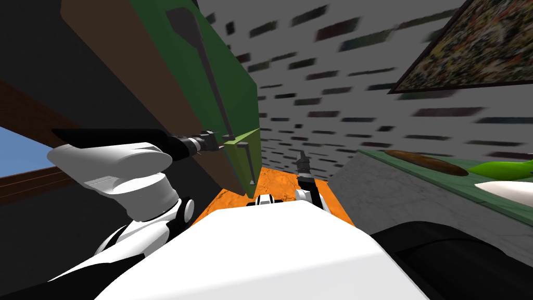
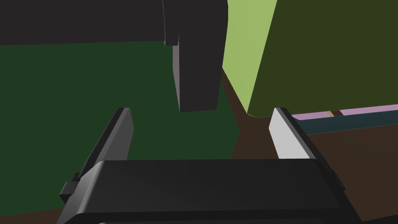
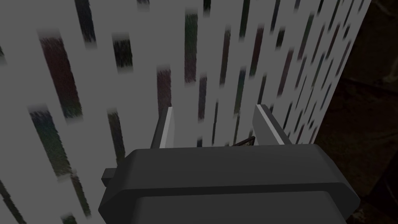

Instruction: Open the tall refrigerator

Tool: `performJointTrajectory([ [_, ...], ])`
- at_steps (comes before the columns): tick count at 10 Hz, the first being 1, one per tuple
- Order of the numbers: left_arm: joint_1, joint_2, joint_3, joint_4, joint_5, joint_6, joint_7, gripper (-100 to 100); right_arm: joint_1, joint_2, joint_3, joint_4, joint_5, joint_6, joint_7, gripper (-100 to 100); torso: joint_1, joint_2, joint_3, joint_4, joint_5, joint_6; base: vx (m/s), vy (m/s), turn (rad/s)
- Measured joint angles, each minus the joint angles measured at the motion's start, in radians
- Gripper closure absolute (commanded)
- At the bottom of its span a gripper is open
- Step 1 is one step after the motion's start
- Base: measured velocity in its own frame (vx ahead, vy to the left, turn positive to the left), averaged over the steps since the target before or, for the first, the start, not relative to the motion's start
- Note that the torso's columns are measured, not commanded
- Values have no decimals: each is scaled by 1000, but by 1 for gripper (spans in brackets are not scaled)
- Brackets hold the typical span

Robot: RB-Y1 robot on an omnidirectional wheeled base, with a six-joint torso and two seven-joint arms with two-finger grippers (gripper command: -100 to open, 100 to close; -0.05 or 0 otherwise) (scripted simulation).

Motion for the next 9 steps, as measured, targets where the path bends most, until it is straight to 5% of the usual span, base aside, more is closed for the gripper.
performJointTrajectory([
  [4,-3,-4,-27,72,-39,-51,-25,-100,0,0,0,0,0,0,0,0,4,-7,-5,-1,2,0,-35,8,-34],
  [5,-4,-3,-26,71,-39,-51,-26,100,0,0,0,0,0,0,0,0,4,-4,-3,-2,3,-2,39,-15,78],
  [9,-1,2,0,-11,10,14,3,100,0,0,0,0,0,0,0,0,-1,2,0,2,-1,1,53,-14,66],
])
